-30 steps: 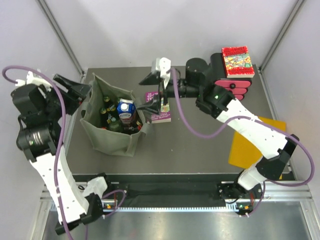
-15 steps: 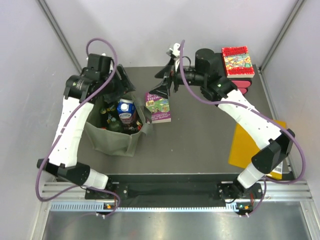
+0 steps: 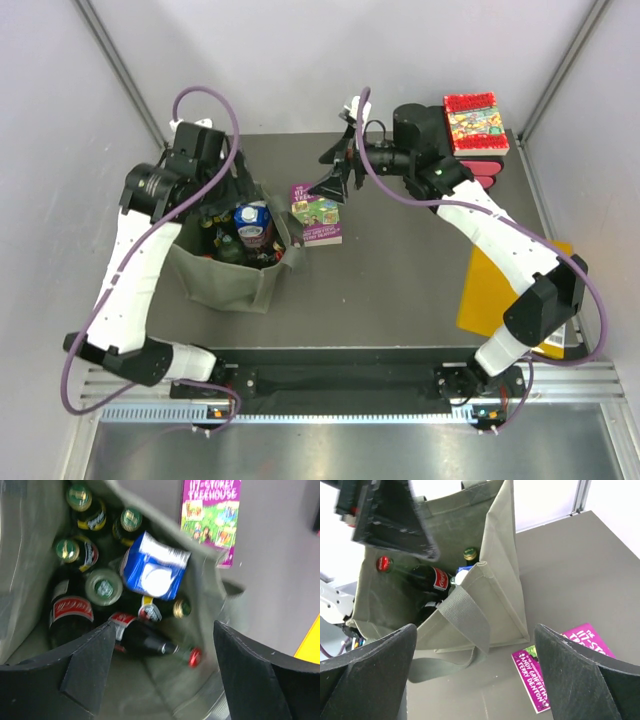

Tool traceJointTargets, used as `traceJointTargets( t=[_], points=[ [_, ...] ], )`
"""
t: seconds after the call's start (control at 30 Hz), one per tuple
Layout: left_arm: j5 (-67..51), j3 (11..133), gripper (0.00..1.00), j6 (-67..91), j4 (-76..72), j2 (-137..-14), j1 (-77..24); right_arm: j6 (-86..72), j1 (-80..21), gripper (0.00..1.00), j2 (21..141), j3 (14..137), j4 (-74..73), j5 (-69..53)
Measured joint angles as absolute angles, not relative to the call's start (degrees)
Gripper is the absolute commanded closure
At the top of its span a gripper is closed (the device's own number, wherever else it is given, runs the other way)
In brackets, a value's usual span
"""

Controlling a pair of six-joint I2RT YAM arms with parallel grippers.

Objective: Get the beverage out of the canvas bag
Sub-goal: Take out the drink from the canvas bag.

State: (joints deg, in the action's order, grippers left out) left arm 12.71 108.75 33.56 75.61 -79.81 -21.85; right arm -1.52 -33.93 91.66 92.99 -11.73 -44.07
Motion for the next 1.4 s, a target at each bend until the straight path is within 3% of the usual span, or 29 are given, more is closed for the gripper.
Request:
traceJointTargets(
  t=[0.2, 0.57, 1.0, 1.13, 1.23, 1.27, 1.4],
  points=[
    [9.47, 103.74, 0.13, 29.56, 77.06, -76.58, -21.47, 1.54, -33.63, 0.00, 91.64, 92.97, -12.40, -45.32],
    [8.05, 102.91, 0.12, 18.59, 75.72, -90.78, -21.02, 3.46, -33.08, 0.00, 91.64, 92.97, -13.28, -45.84],
    [7.11, 101.91, 0.19, 14.94, 72.86, -94.56, -19.79, 4.08, -32.45, 0.01, 91.61, 92.12, -13.23, -45.78],
    [6.35, 98.08, 0.35, 15.05, 69.67, -92.90, -19.14, 4.10, -32.18, 0.00, 91.61, 92.12, -13.26, -45.78],
    [5.39, 97.14, 0.63, 15.40, 68.58, -92.12, -18.44, 4.10, -32.10, 0.00, 91.61, 92.12, -13.26, -45.78],
    [5.34, 97.14, 0.98, 15.55, 68.25, -92.12, -18.26, 4.10, -32.10, 0.00, 91.61, 92.12, -13.26, -45.78],
    [5.37, 97.62, 1.00, 16.58, 68.20, -92.12, -17.58, 4.40, -32.08, 0.00, 91.61, 92.12, -13.28, -45.78]
  ],
)
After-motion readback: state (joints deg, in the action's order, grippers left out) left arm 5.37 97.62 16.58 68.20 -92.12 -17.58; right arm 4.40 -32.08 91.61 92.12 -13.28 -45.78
